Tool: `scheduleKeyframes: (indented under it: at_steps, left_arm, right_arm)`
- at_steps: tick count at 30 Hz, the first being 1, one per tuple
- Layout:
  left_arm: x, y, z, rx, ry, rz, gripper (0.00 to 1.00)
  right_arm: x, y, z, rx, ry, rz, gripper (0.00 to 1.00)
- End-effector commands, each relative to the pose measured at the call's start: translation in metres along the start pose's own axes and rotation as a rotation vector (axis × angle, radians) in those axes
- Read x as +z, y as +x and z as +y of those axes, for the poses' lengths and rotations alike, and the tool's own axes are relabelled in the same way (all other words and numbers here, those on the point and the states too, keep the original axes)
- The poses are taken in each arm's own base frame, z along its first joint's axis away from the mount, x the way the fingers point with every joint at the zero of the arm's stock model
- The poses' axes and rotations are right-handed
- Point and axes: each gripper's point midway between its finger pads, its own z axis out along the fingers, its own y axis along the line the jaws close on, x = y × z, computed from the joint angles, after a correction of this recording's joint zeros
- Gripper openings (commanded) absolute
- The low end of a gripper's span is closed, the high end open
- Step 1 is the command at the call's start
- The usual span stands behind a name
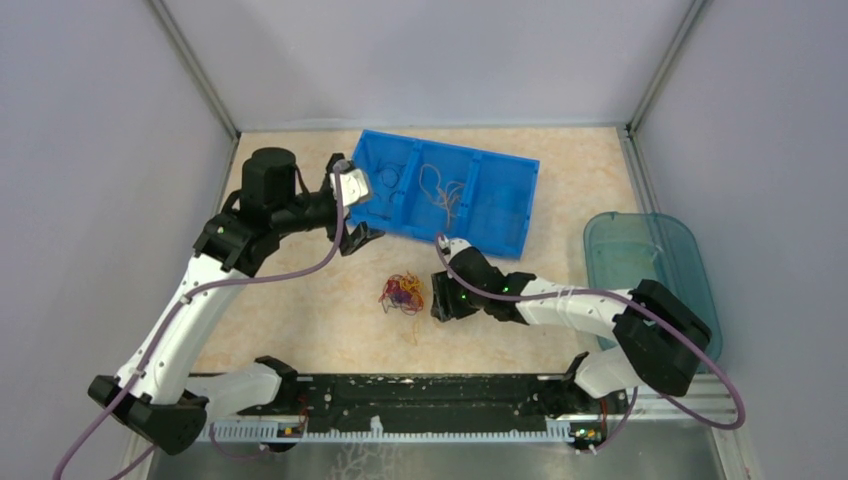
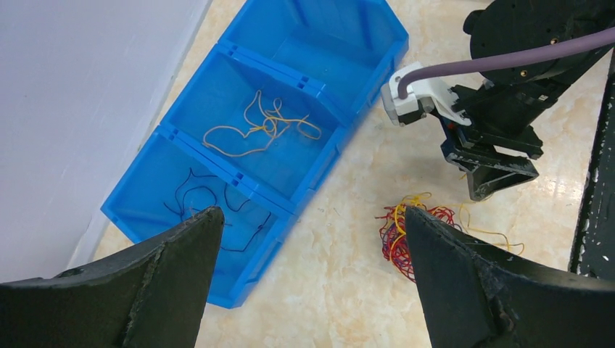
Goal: Untangle the cables
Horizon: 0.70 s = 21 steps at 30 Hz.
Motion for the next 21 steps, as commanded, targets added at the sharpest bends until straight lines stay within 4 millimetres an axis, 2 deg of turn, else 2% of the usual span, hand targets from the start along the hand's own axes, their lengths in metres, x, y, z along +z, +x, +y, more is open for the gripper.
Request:
scheduleKeyframes:
  at_steps: [1, 4, 6, 7, 8, 11, 16, 21]
  left_arm:
    - [-0.003, -0.001, -0.003, -0.021, 0.001, -0.012, 1.00]
    - [-0.004, 0.001, -0.007, -0.018, 0.009, -0.015, 0.99]
    - [-0.004, 0.004, -0.011, -0.021, 0.020, -0.015, 0.99]
    - [-0.004, 0.007, -0.014, -0.026, 0.028, -0.012, 0.98]
    - [-0.004, 0.008, -0.017, -0.025, 0.036, -0.015, 0.98]
    - [-0.007, 0.011, -0.032, -0.027, 0.080, -0.041, 0.97]
    - [-0.016, 0.010, -0.067, -0.042, 0.167, -0.140, 0.97]
    - [-0.019, 0.009, -0.080, -0.069, 0.184, -0.197, 0.98]
  right_arm:
    - [-0.009, 0.004, 0.018, -0.001, -0.034, 0.014, 0.47]
    - [-0.009, 0.007, 0.020, 0.004, -0.040, -0.001, 0.36]
    - [-0.010, 0.000, 0.022, 0.010, -0.043, -0.031, 0.19]
    - [-0.013, -0.007, 0.024, 0.009, -0.048, -0.058, 0.04]
    - [-0.018, -0.019, 0.029, 0.007, -0.061, -0.101, 0.00]
    - [-0.045, -0.059, 0.051, -0.029, -0.134, -0.236, 0.00]
    - [-0.112, -0.129, 0.103, -0.100, -0.291, -0.407, 0.00]
    - [-0.161, -0.167, 0.158, -0.171, -0.496, -0.485, 0.00]
